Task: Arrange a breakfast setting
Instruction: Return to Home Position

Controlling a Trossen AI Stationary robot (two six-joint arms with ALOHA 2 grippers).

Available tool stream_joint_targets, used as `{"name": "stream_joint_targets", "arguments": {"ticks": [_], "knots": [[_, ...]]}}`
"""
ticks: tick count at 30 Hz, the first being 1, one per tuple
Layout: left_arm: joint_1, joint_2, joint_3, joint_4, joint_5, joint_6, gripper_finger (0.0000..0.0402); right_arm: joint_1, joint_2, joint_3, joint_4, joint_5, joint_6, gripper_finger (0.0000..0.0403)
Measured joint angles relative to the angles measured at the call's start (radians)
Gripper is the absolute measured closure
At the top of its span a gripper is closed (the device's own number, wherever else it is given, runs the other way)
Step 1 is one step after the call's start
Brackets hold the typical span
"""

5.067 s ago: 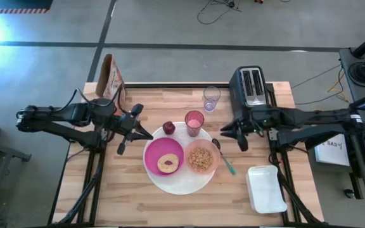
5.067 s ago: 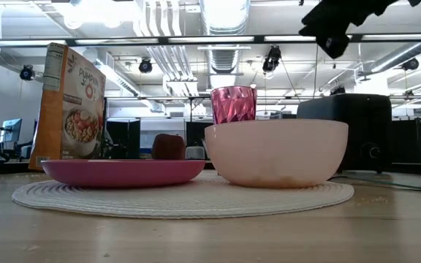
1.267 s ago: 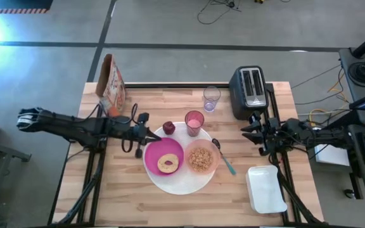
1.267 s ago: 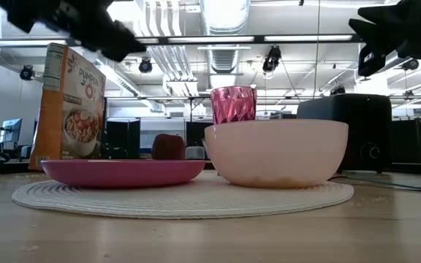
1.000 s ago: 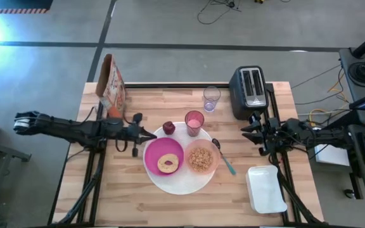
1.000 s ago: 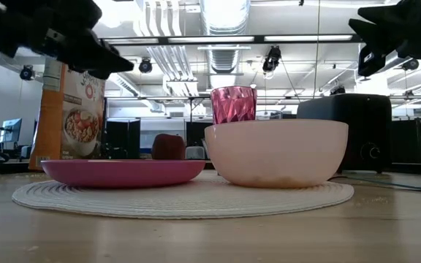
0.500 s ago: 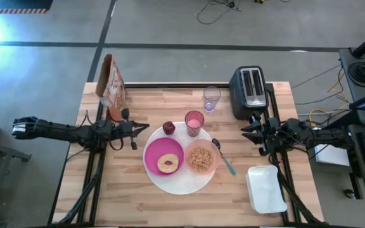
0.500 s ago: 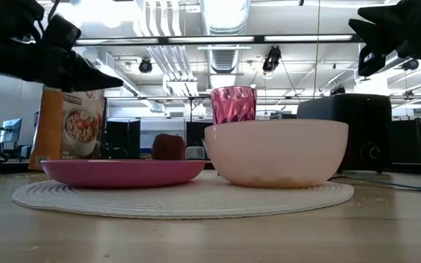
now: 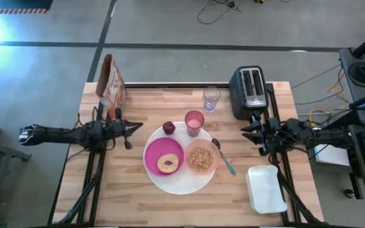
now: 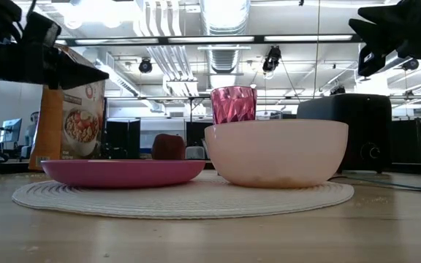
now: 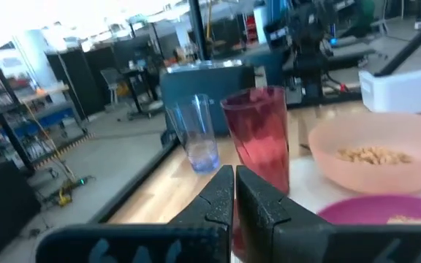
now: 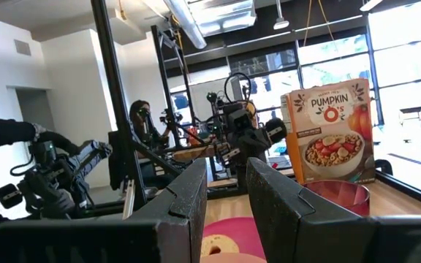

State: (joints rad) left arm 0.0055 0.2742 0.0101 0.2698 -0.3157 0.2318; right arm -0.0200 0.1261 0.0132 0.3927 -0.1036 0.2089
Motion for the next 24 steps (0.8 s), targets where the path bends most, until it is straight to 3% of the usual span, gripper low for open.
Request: {"name": "stream_joint_targets", "arguments": {"ticks": [4, 8, 11, 24], "knots": [[0.000, -0.105, 0.000, -0.085, -0.041, 0.030, 0.0402, 0.000, 0.000, 0.000, 0.000, 0.000, 0.000, 0.0314], [0.001, -0.189, 0.000, -0.197, -0.166, 0.016, 0.0402, 0.000, 0.000, 0.000, 0.000, 0.000, 0.000, 0.0314], [0.002, -0.216, 0.000, -0.191, -0.217, -0.026, 0.0402, 0.000, 0.000, 0.000, 0.000, 0.000, 0.000, 0.0314], [0.002, -0.274, -0.001, -0.192, -0.217, -0.145, 0.0402, 0.000, 0.000, 0.000, 0.000, 0.000, 0.000, 0.0314]]}}
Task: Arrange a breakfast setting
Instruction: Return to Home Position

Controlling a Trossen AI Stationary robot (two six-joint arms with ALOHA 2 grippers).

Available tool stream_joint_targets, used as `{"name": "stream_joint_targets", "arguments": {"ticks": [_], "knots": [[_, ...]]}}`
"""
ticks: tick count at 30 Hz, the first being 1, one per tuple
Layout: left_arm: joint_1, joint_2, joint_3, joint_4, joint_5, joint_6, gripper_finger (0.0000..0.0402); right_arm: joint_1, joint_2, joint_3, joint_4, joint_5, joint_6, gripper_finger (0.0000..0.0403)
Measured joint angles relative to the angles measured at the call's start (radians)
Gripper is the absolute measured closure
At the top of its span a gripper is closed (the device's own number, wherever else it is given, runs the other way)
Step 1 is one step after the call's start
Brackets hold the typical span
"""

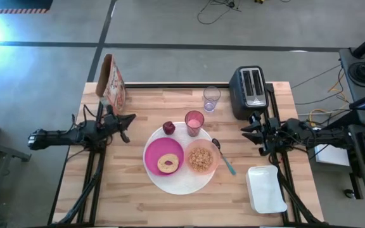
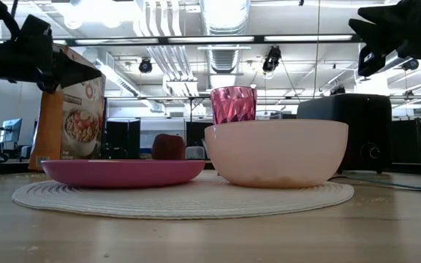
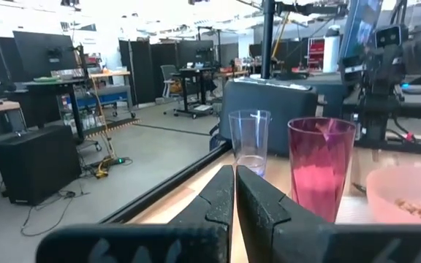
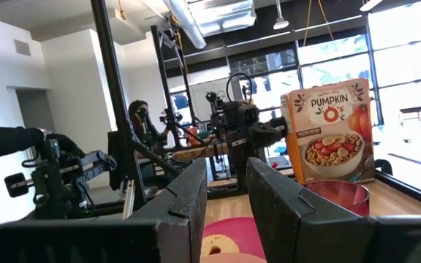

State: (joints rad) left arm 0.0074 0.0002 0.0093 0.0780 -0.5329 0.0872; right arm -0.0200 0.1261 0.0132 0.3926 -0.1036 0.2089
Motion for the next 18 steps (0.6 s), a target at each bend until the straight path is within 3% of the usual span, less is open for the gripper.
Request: {"name": "stream_joint_targets", "arguments": {"ticks": [18], "knots": [[0.000, 0.040, 0.009, -0.009, 0.001, 0.000, 0.0402, 0.000, 0.000, 0.000, 0.000, 0.000, 0.000, 0.0314]]}}
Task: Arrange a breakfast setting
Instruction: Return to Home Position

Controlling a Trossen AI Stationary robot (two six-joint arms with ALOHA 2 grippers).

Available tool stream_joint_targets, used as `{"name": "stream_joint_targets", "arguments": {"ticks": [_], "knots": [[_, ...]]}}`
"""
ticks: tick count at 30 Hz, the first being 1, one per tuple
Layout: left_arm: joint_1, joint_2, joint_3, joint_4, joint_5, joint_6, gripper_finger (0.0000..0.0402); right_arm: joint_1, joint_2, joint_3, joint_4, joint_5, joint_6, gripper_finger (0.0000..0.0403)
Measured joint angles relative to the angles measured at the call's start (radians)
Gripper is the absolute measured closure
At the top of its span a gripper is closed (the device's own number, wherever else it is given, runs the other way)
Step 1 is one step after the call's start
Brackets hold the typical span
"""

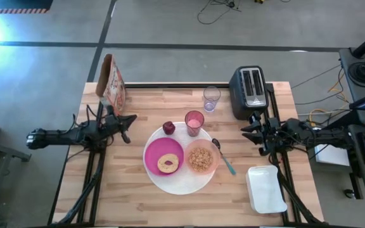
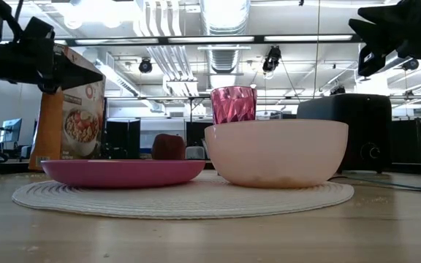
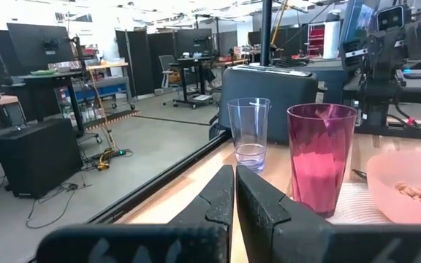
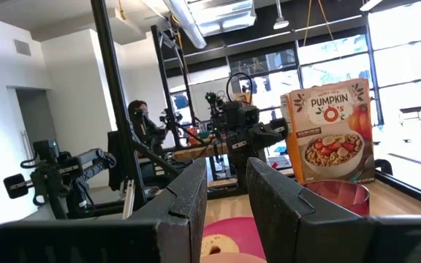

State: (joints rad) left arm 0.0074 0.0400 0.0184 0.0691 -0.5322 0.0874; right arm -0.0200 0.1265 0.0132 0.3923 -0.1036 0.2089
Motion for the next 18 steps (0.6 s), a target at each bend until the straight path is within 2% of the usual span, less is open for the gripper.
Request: {"name": "stream_joint_targets", "arguments": {"ticks": [18], "knots": [[0.000, 0.024, 0.002, 0.003, 0.001, 0.000, 0.0402, 0.000, 0.000, 0.000, 0.000, 0.000, 0.000, 0.0314]]}}
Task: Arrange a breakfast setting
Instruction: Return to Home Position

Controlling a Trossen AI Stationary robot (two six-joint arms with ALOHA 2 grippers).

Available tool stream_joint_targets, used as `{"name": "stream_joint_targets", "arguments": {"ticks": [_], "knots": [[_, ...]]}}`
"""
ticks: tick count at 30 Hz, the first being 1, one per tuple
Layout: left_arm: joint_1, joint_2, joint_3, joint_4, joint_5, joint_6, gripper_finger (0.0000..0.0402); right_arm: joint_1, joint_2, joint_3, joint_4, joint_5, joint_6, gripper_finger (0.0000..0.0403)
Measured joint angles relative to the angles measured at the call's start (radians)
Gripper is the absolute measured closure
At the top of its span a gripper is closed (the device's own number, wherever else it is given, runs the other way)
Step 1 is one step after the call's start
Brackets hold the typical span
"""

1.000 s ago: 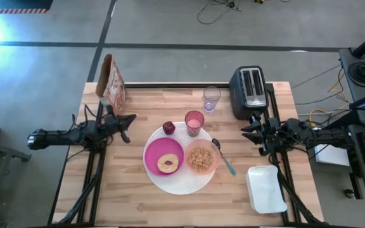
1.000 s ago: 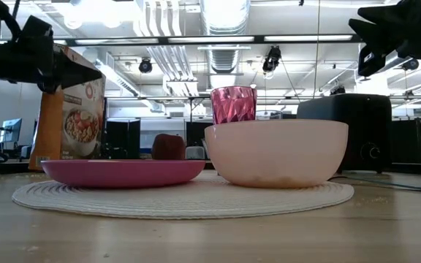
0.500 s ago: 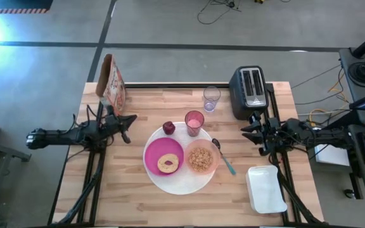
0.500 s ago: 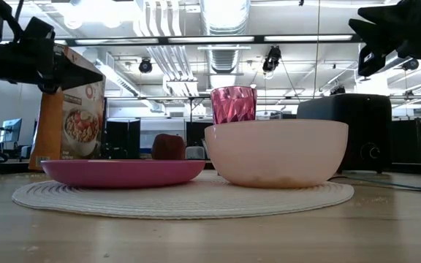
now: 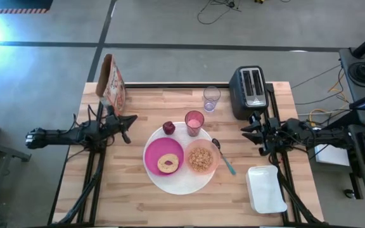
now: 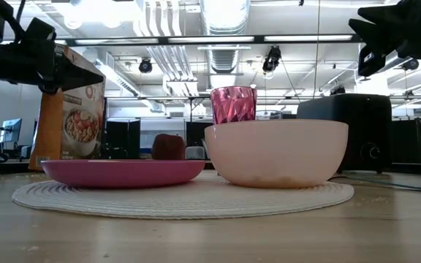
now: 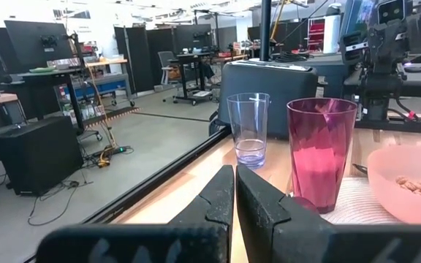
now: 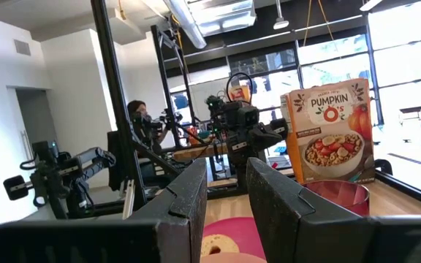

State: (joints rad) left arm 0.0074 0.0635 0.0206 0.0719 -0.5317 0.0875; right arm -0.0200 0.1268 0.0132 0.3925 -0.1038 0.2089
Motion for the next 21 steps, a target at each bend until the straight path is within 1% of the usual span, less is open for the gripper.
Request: {"name": "stream_joint_targets", "arguments": {"ticks": [21], "knots": [[0.000, 0.024, 0.001, 0.001, 0.000, 0.000, 0.0402, 0.000, 0.000, 0.000, 0.000, 0.000, 0.000, 0.0314]]}}
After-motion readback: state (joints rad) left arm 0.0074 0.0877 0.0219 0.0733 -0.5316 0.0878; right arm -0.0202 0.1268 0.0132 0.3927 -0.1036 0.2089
